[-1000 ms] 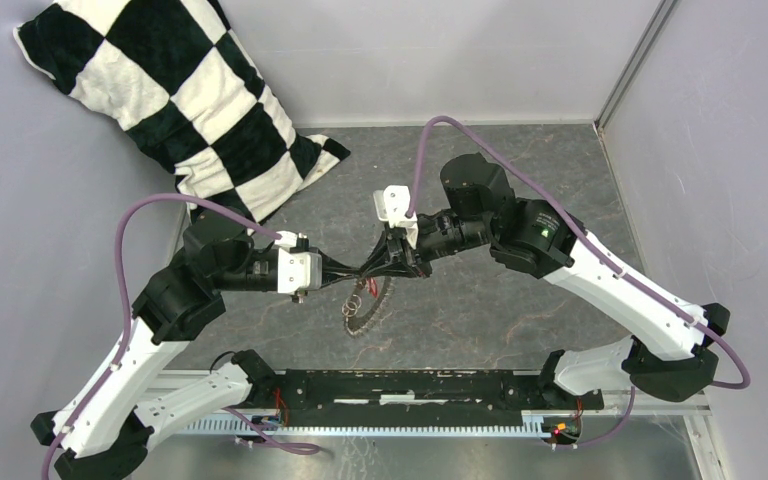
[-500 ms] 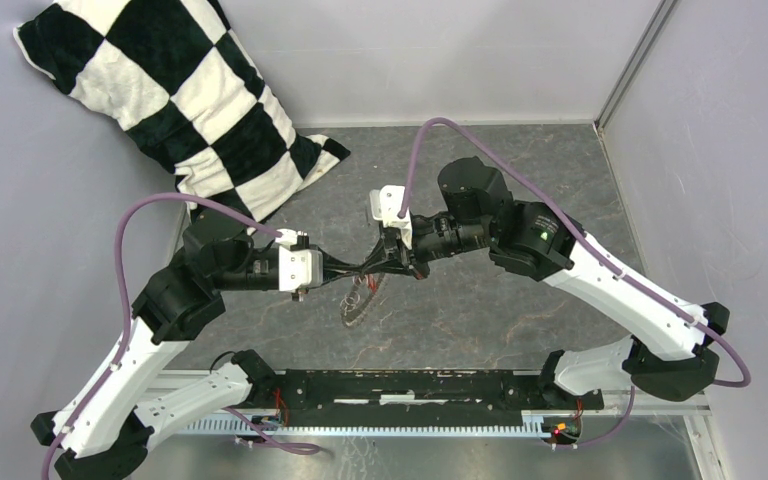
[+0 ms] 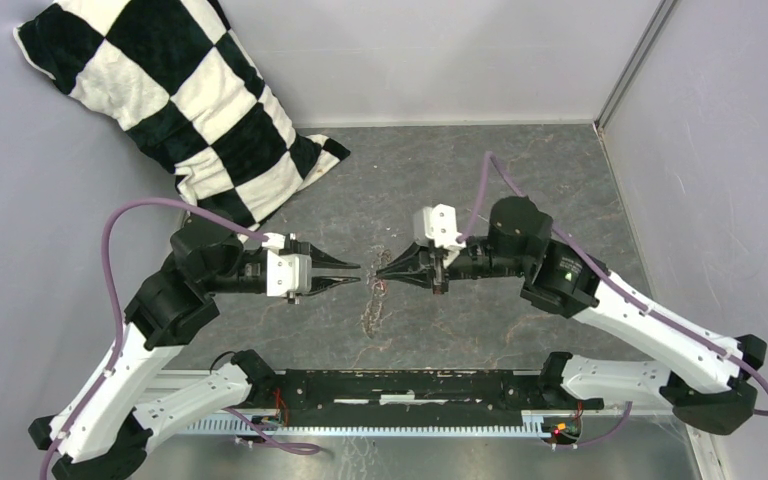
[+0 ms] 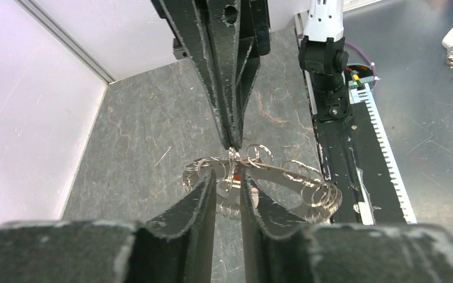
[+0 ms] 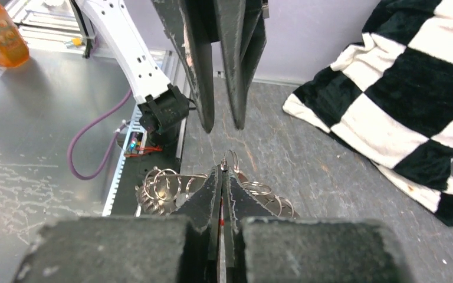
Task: Put the keys on the keyring
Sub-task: Adjust the key on the keyring.
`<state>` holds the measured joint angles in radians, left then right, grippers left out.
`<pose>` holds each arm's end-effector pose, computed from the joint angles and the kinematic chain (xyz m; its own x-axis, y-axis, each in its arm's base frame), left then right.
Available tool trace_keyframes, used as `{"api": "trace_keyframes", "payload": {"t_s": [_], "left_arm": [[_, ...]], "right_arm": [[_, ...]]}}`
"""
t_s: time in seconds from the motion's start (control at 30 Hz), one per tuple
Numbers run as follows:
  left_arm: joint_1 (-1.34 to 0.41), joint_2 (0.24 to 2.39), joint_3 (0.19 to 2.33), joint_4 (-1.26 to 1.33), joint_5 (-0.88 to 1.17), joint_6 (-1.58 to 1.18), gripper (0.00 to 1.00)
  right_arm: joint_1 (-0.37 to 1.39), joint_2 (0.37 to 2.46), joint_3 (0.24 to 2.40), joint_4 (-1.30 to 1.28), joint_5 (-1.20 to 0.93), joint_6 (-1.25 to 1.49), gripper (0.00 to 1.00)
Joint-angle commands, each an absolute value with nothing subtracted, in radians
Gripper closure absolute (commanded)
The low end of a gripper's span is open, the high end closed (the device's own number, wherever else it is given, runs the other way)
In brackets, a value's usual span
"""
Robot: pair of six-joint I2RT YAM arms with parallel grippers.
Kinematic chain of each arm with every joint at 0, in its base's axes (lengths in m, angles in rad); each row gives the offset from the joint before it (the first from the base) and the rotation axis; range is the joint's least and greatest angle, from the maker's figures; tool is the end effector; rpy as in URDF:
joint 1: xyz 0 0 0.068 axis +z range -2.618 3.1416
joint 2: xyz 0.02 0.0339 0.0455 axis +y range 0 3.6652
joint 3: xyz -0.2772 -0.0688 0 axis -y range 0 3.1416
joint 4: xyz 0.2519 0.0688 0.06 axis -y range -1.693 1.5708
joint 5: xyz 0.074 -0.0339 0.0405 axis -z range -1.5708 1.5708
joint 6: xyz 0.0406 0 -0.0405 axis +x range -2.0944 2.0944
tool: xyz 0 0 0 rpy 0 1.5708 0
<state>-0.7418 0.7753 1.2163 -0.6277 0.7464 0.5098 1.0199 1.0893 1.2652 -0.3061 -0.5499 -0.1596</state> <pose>0.0744 -0.1056 0.4500 0.3626 0.1536 -0.9192 0.9291 0.0178 0.3695 0.1059 0.2129 0.4482 0.0915 -0.1100 -0.9897 -0.9958 -0.0129 -0.0906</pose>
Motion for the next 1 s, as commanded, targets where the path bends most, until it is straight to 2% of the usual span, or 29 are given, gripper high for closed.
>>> {"api": "trace_keyframes", "payload": {"t_s": [0.0, 0.1, 0.43, 0.97], "left_arm": [[-0.744, 0.779, 1.259, -0.622, 0.781, 0.499, 0.67], [-0.744, 0.782, 1.262, -0.626, 0.784, 0.509, 0.63], [-0.744, 0.802, 1.283, -0.652, 0.81, 0.503, 0.63], [-0.744, 0.807, 1.279, -0.588, 0.755, 0.485, 0.63]], "right_arm": [[1.01, 0.994, 1.1, 0.108, -0.595, -0.022, 1.0], [1.008, 0.972, 1.013, 0.26, -0.601, 0.053, 1.0], [1.009, 0.926, 0.825, 0.669, -0.521, 0.184, 1.0], [1.009, 0.961, 0.792, 0.773, -0.547, 0.244, 1.0]]}}
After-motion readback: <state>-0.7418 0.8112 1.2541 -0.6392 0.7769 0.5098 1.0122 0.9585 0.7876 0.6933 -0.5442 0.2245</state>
